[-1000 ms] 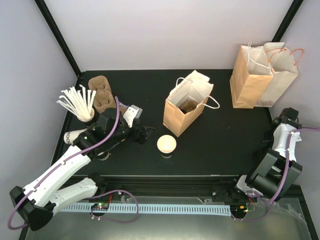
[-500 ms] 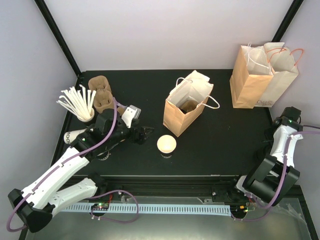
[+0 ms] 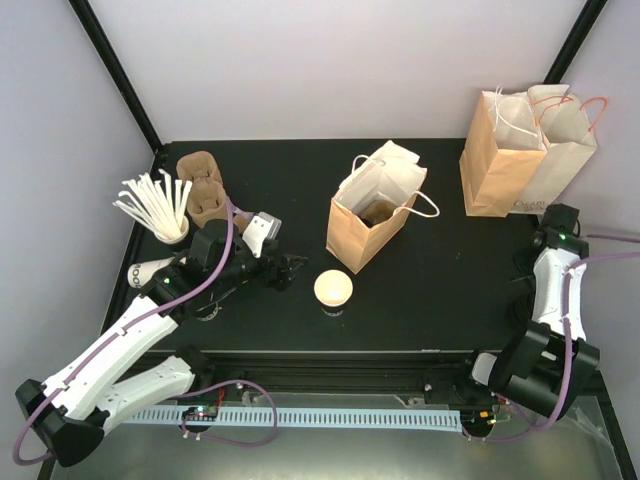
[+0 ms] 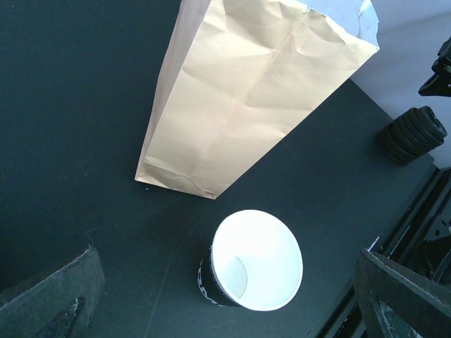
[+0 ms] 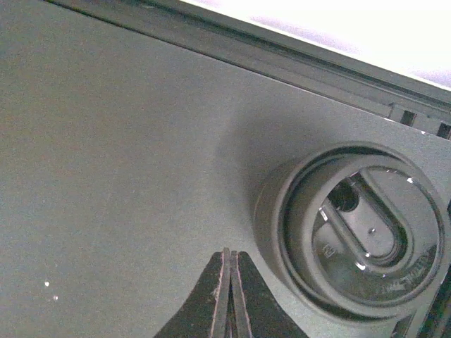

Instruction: Pack the takeout coffee

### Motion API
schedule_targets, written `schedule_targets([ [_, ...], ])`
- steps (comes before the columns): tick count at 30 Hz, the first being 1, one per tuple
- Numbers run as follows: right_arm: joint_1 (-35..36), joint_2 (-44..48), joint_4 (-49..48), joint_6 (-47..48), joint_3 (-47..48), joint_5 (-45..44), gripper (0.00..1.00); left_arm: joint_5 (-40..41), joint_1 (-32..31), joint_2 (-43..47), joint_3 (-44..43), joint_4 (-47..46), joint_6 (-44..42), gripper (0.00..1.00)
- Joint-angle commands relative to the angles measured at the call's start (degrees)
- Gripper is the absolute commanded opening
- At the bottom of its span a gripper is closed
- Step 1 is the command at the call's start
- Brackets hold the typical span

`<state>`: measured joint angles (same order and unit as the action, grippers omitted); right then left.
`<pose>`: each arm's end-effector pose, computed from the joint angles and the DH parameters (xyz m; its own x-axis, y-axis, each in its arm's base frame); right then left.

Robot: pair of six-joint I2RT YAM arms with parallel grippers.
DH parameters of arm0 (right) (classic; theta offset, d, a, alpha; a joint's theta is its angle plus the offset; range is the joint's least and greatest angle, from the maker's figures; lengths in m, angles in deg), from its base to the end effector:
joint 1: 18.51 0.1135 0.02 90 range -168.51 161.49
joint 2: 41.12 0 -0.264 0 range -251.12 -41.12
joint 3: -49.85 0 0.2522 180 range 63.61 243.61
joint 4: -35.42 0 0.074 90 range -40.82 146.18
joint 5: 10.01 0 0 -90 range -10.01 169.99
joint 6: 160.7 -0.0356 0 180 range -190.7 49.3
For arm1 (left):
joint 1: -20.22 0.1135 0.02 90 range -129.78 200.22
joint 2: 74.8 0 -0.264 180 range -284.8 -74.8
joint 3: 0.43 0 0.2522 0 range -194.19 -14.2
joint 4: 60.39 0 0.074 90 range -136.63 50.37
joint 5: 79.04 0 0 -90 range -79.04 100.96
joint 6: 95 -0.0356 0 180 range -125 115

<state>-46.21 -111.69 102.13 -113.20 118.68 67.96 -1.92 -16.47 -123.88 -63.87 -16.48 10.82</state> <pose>0.1951 -0.1108 0.2536 -0.2542 0.8797 -0.4018 0.9415 0.3201 0.1052 0.1444 -0.1175 0.3219 -0.5817 0.1020 -0.8070 0.6022 0.7210 -0.3429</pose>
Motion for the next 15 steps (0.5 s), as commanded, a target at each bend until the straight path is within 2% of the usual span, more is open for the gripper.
schedule_targets([
  [1,5.80,-0.28,3.05,-2.69,3.46,-8.69,0.04,-0.21,0.33,0.57,-0.25,-0.01,-0.09,0.99],
  [6,9.40,-0.13,6.85,-5.50,6.34,-16.13,0.03,-0.17,0.34,0.56,-0.26,0.00,-0.01,0.99],
  [15,9.50,-2.23,7.40,-5.30,6.78,-15.94,0.03,-0.36,0.38,0.23,-0.61,-0.35,0.01,0.99],
])
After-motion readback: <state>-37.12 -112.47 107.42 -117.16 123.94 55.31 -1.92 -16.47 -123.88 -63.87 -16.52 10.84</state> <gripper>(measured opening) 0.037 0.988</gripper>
